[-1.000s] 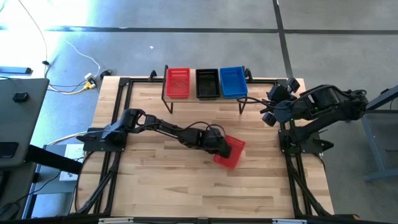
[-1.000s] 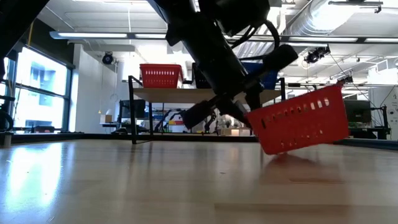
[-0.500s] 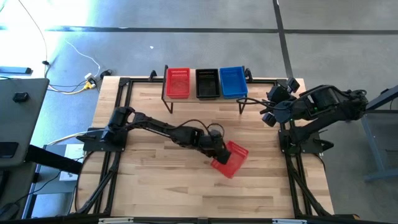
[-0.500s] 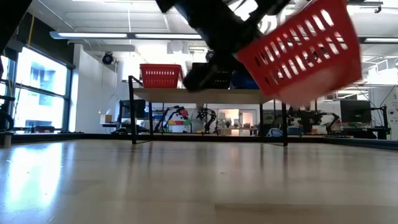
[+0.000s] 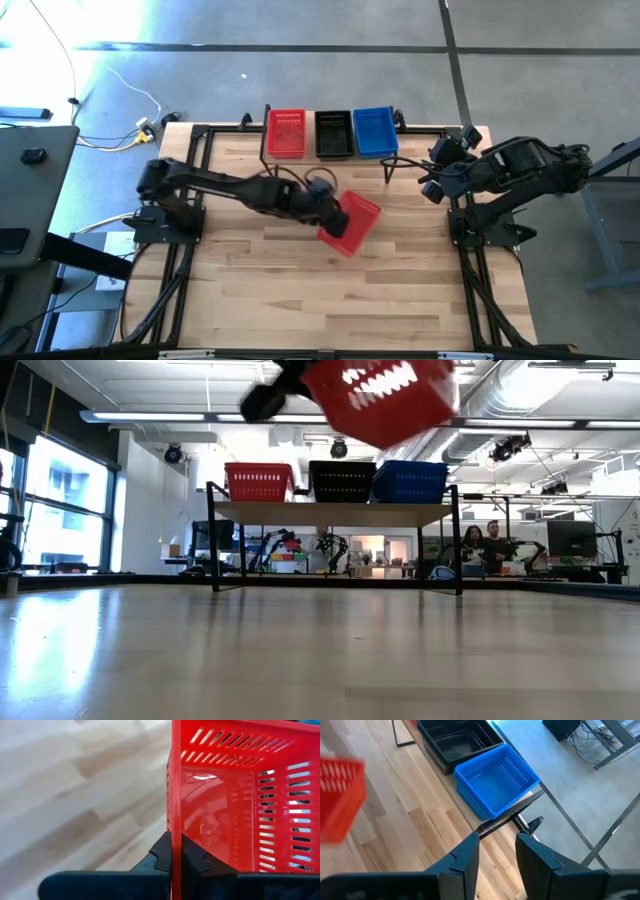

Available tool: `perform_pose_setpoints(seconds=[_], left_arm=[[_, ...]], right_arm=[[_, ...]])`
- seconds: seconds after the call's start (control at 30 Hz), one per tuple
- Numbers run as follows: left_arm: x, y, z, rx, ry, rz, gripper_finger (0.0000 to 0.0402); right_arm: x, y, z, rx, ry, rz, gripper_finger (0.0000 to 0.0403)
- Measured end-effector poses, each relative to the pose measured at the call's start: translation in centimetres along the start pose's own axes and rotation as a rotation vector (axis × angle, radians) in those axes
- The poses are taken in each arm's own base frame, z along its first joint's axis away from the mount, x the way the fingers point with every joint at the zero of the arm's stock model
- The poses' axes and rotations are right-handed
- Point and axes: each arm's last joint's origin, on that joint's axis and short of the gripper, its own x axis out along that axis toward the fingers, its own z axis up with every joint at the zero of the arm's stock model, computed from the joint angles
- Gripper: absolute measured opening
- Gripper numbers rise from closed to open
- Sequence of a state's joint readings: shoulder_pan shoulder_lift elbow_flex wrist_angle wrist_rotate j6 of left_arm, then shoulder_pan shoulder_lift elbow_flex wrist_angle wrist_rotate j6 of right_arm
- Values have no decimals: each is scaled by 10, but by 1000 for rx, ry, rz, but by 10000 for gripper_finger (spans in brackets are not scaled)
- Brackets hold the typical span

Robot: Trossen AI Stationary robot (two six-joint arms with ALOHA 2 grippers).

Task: Stack baskets on shelf by color
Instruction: Stack the red bin on top of the stacked red bins on the shelf

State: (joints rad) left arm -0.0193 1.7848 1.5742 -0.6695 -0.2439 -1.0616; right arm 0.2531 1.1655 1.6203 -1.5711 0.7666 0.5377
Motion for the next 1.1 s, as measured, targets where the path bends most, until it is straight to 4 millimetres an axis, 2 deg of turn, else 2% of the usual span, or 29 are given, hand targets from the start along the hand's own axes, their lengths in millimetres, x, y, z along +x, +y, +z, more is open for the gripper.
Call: perform_pose_setpoints(seconds=[0.17, 0.33, 0.53, 0.7, 0.9, 1.1], left_arm=[[-50, 17, 14, 0, -74, 85, 0], [-95, 42, 38, -19, -183, 147, 0], [-131, 75, 74, -45, -305, 177, 0], [-142, 104, 100, -77, -352, 242, 0], [-138, 140, 127, -104, -296, 309, 0], [-143, 174, 144, -214, -248, 351, 0]], right_arm=[[0, 0, 0, 3, 0, 0, 114], [0, 0, 0, 3, 0, 0, 114], [0, 0, 0, 4, 0, 0, 114], [0, 0, 0, 4, 0, 0, 114], [0, 0, 0, 4, 0, 0, 114], [0, 0, 0, 20, 0, 0, 114]])
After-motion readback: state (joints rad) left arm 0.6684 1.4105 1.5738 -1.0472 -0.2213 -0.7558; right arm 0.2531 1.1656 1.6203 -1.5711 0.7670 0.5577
